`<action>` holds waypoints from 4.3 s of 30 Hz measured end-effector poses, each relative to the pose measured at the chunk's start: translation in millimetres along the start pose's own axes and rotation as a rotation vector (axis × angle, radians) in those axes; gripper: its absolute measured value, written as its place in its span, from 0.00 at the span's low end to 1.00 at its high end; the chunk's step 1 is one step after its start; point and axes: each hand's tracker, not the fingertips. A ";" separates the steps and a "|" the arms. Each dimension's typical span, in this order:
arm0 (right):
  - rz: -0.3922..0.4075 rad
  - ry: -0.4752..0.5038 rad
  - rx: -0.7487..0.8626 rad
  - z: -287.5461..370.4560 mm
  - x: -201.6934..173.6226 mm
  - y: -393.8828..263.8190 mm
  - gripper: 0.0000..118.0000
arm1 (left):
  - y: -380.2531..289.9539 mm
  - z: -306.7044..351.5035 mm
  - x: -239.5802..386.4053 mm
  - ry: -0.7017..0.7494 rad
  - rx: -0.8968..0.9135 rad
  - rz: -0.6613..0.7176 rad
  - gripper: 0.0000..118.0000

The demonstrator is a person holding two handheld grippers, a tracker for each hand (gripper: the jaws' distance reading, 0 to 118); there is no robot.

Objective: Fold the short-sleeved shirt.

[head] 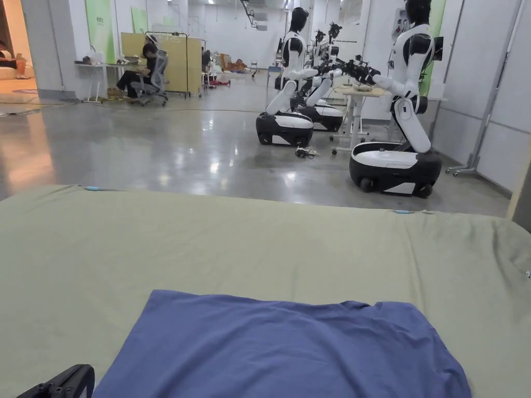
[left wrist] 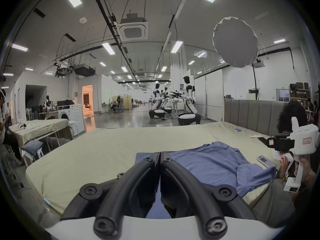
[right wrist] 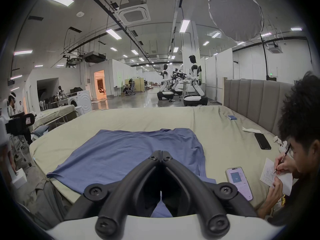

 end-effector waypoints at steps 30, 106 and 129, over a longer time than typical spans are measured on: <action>-0.047 0.033 -0.135 -17.3 10.5 -26.2 0.00 | -116.3 -6.4 -100.0 0.060 -0.499 0.181 0.49; -0.226 -0.080 -0.355 -248.1 130.3 -18.2 0.61 | -58.5 -259.8 -113.7 -0.115 -0.397 0.176 0.51; 0.043 -0.020 0.050 -21.1 3.7 5.0 0.00 | 13.7 -30.5 -16.9 -0.010 -0.022 0.078 0.03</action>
